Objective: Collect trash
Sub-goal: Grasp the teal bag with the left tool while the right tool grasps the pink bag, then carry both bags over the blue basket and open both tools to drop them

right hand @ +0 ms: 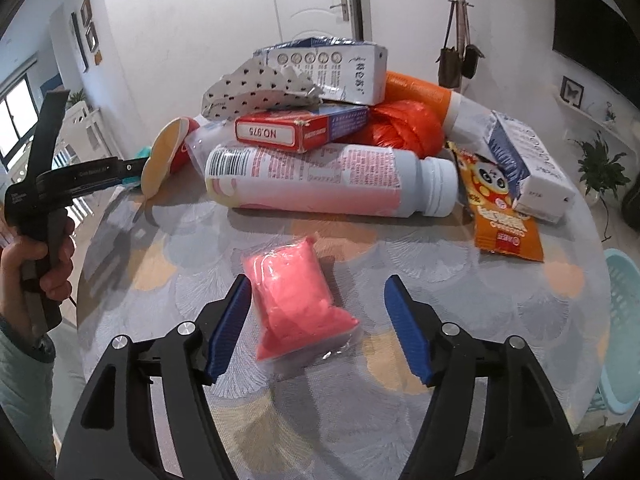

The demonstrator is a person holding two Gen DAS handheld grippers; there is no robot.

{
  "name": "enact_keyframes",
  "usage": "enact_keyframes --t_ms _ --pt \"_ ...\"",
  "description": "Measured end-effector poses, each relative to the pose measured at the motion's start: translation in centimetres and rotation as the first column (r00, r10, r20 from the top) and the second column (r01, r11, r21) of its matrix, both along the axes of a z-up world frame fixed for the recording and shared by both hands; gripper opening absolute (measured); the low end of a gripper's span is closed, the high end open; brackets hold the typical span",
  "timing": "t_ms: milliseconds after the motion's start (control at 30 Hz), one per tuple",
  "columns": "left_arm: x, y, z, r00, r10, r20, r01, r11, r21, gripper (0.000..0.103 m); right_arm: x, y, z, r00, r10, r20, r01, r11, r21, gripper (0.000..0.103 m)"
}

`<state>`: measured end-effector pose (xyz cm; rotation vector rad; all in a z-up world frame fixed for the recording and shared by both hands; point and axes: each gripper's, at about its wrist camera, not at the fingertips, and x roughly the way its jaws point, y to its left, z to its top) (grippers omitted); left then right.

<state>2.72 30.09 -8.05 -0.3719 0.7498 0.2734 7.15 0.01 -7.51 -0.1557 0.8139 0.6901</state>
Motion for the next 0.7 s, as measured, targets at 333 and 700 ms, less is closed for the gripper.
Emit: enact_keyframes --t_ms 333,700 --pt "-3.4 -3.0 3.2 0.994 -0.018 0.105 0.018 1.0 0.004 0.038 0.2 1.4 -0.6 0.999 0.036 -0.028 -0.037 0.998 -0.042 0.037" --pt "-2.3 -13.5 10.2 0.945 -0.221 0.242 0.205 0.975 0.09 0.037 1.0 -5.6 3.5 0.99 -0.133 0.044 0.128 0.986 0.102 0.035"
